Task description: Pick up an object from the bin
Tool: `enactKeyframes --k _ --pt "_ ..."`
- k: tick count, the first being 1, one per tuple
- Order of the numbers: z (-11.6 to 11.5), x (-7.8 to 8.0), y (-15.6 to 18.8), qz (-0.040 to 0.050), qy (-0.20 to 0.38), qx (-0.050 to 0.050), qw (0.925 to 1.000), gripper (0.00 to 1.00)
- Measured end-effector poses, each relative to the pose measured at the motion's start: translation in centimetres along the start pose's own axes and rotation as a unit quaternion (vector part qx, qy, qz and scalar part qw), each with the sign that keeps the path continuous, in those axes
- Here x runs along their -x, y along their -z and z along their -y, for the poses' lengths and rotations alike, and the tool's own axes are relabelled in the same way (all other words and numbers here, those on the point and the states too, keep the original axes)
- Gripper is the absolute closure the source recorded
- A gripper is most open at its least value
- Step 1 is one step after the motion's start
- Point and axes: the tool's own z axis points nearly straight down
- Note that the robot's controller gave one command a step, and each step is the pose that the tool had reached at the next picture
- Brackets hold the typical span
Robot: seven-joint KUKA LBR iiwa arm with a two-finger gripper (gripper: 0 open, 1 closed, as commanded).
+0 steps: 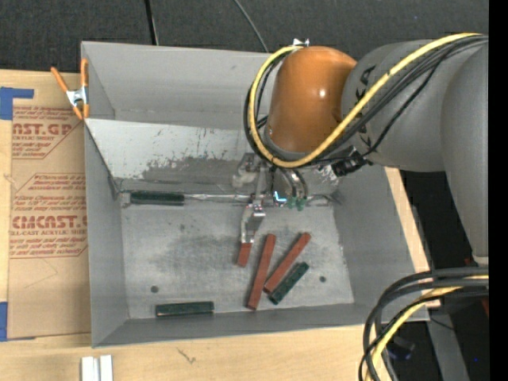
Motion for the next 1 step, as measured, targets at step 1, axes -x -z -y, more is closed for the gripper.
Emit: enactKeyframes --k 1 --pt "0.03 0.16 0.50 0.0039 0.000 0.000 1.0000 0.00"
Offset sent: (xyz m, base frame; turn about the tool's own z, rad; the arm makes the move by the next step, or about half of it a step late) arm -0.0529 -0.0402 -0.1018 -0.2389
